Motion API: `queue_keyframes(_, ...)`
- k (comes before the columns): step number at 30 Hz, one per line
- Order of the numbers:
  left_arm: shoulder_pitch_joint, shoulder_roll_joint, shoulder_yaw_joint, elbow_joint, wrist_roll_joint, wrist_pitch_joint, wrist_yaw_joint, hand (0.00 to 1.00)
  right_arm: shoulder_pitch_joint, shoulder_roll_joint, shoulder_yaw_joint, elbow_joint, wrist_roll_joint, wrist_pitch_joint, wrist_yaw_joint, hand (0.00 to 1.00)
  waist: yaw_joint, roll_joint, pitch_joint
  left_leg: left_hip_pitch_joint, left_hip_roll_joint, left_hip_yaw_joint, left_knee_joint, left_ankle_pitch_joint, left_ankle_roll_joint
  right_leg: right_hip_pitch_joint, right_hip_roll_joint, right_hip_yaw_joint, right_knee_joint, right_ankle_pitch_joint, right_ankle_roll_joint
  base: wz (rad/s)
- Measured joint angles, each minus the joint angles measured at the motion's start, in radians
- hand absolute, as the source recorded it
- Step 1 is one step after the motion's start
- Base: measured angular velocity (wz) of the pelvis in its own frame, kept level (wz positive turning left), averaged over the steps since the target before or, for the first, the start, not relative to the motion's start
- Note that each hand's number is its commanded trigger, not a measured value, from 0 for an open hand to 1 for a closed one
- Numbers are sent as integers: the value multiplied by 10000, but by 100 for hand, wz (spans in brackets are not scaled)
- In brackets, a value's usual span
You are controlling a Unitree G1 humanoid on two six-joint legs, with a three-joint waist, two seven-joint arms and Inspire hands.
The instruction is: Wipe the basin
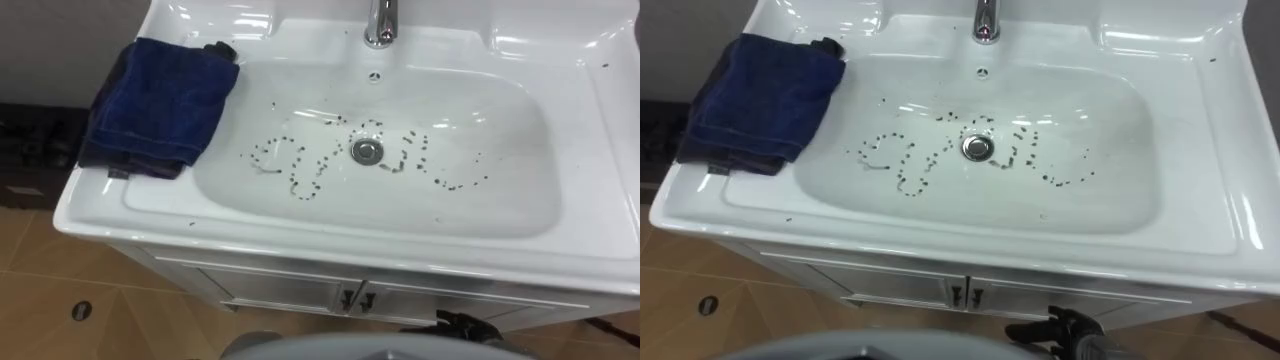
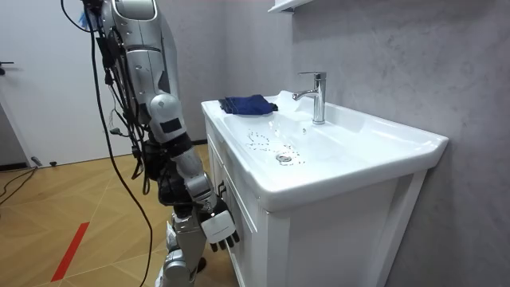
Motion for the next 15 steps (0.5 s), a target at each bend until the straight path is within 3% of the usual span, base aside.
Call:
queue_keyframes(10, 9, -1, 190, -104, -6, 9, 0, 0, -1, -1, 27, 4, -1, 26, 163, 0, 55, -50, 20, -13, 0, 17, -23, -3, -5, -16, 2, 12, 1, 0, 0, 0)
queue_keyframes(15, 17, 0, 191, -145, -118, 12, 0, 0, -66, -2, 18, 6, -1, 205, 154, 0, 36, 26, -19, -19, 18, 61, -8, -3, -6, -8, 14, 15, 24, 3, -5, 0)
